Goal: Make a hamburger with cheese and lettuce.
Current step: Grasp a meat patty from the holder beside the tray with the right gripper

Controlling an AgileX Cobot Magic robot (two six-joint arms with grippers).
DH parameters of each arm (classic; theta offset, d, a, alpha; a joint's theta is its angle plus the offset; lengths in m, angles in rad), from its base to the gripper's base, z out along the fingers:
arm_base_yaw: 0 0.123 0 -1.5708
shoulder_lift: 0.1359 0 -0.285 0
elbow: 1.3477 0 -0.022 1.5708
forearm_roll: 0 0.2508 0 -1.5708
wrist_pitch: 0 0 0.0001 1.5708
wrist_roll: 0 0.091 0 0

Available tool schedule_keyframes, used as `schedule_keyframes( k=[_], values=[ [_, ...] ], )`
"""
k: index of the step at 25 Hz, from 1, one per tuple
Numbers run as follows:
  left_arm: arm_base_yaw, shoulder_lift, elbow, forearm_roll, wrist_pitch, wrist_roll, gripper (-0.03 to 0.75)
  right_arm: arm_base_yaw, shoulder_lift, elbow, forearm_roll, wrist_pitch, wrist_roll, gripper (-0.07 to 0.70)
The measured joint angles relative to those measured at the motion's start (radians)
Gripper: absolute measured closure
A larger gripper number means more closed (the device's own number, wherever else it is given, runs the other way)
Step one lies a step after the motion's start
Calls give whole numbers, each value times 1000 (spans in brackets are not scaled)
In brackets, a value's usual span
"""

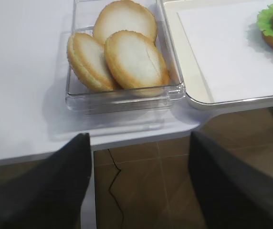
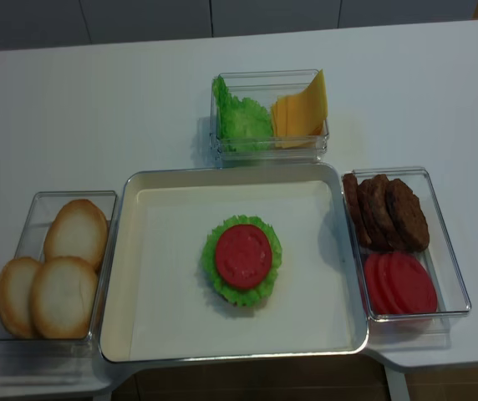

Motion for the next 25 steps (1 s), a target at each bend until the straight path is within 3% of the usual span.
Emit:
schedule_keyframes(
  k=[9, 14, 19, 25],
  values=[
    [0, 0, 0, 0, 0, 0, 244, 0, 0, -3, 2, -8, 24, 153],
    [0, 0, 0, 0, 0, 0, 244, 0, 26, -39, 67, -112, 95, 153],
    [0, 0, 0, 0, 0, 0, 244, 0, 219, -114, 99, -139, 98, 153],
    [0, 0, 0, 0, 0, 0, 244, 0, 570, -237, 171, -254, 47, 153]
  ],
)
